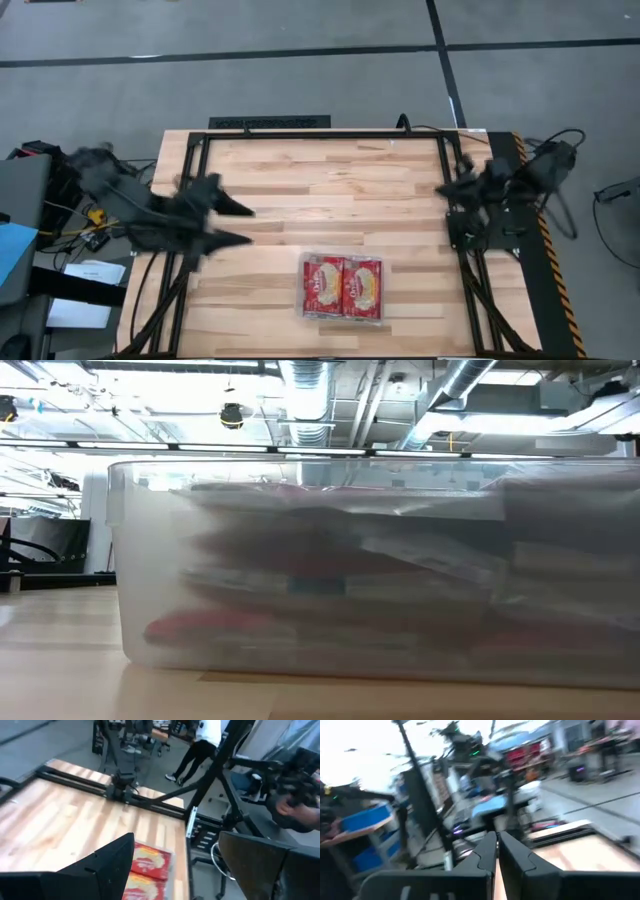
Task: Sort popcorn bags into baskets
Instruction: Return to Home Position
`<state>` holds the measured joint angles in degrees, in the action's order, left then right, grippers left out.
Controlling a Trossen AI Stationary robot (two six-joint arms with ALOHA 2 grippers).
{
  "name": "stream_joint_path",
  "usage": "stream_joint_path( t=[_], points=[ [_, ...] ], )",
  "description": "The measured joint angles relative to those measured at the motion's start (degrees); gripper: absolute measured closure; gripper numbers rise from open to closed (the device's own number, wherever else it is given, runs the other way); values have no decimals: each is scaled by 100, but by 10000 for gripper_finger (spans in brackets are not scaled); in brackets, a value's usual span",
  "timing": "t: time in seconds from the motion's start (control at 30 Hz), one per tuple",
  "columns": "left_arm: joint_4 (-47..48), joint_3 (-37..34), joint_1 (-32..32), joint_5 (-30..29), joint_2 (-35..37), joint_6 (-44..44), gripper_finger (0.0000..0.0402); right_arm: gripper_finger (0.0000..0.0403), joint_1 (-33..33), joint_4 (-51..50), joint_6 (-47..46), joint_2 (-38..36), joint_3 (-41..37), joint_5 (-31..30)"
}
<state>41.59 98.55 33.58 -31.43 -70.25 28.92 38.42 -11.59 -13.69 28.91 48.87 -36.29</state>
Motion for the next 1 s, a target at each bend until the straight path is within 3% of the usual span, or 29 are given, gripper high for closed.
stream_joint_path(
  t=[0.13,0.3,0.4,0.5,0.67,0.83,0.9,1.0],
  points=[
    [10,-703,25,-58,994,-305,123,360,-313,-643,40,-1284,-247,-3],
    [-1607,-2952,59,510,2678,-695,123,359,-571,-531,-70,-2842,-1113,144],
    [-2969,-4637,59,869,3843,-837,123,357,-619,-623,-136,-2839,-1498,-134],
    [-4183,-6240,57,1113,5048,-829,123,358,-741,-189,-151,-2814,-1793,-1],
    [-5568,-8545,55,1307,6930,-842,123,360,-866,-128,-742,-2783,-2790,-538],
    [-6885,-9782,40,1534,6915,-961,123,356,-1110,509,-1634,-2852,-3961,-539],
    [-6467,-9784,33,1394,6870,-602,123,354,-1224,936,-1923,-2871,-4356,-469],
    [-6321,-9786,36,1681,6905,-692,123,351,-1416,1608,-1940,-2788,-4837,-349]
  ],
)
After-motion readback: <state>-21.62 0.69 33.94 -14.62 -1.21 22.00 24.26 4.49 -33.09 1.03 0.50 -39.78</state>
